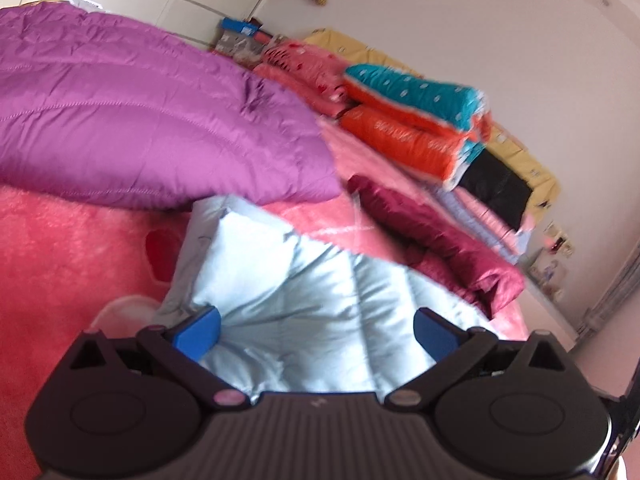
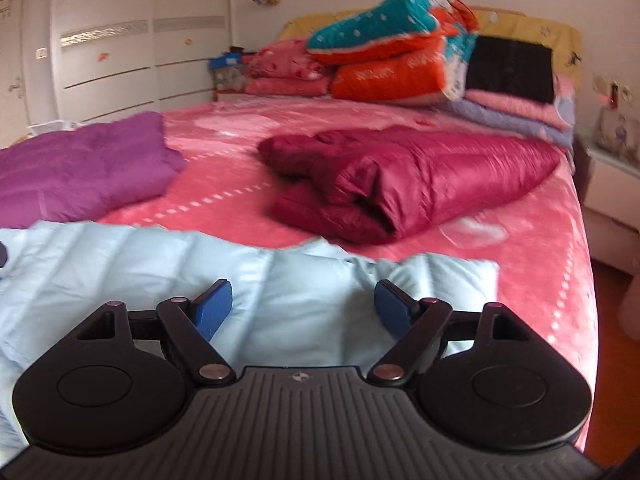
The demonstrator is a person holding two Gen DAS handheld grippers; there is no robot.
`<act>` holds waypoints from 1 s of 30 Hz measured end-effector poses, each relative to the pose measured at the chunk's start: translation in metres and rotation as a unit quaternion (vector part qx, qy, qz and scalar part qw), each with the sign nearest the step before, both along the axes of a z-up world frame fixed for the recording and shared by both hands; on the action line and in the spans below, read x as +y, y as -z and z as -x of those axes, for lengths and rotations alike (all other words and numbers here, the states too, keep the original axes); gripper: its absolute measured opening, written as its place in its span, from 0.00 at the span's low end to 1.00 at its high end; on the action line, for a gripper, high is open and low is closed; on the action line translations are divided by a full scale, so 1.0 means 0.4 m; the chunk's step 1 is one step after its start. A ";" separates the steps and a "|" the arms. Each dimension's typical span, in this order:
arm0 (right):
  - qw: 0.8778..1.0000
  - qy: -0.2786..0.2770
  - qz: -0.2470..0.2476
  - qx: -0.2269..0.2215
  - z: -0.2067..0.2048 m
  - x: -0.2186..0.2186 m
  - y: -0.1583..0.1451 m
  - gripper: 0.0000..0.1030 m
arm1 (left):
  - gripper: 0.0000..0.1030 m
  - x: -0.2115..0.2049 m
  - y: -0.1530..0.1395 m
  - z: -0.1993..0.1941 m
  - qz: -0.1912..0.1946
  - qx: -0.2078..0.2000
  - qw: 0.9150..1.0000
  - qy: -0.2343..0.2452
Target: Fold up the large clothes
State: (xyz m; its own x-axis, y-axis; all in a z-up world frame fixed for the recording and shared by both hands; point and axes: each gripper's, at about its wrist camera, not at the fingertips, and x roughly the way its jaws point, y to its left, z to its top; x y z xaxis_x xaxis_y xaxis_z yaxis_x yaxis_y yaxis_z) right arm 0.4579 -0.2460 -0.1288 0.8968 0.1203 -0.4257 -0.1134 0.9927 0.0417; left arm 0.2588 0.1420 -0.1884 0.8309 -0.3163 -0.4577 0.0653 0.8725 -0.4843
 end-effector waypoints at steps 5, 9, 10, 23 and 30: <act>1.000 0.014 0.000 0.007 -0.012 -0.023 0.054 0.97 | 0.99 -0.013 0.017 -0.014 -0.023 0.008 1.000 0.009; 0.999 0.023 0.018 0.018 -0.020 -0.010 0.082 0.99 | 0.99 -0.035 0.038 -0.017 -0.060 0.009 0.998 0.020; 0.999 0.024 0.019 0.020 -0.027 -0.005 0.094 0.99 | 0.99 -0.039 0.042 -0.019 -0.068 0.010 0.997 0.022; 1.000 0.017 -0.001 0.025 -0.027 -0.011 0.094 1.00 | 0.99 -0.062 0.029 -0.008 -0.107 -0.001 0.994 0.015; 0.998 0.046 -0.029 -0.016 0.079 -0.049 0.032 1.00 | 0.99 -0.062 -0.064 0.070 -0.080 -0.103 0.991 0.035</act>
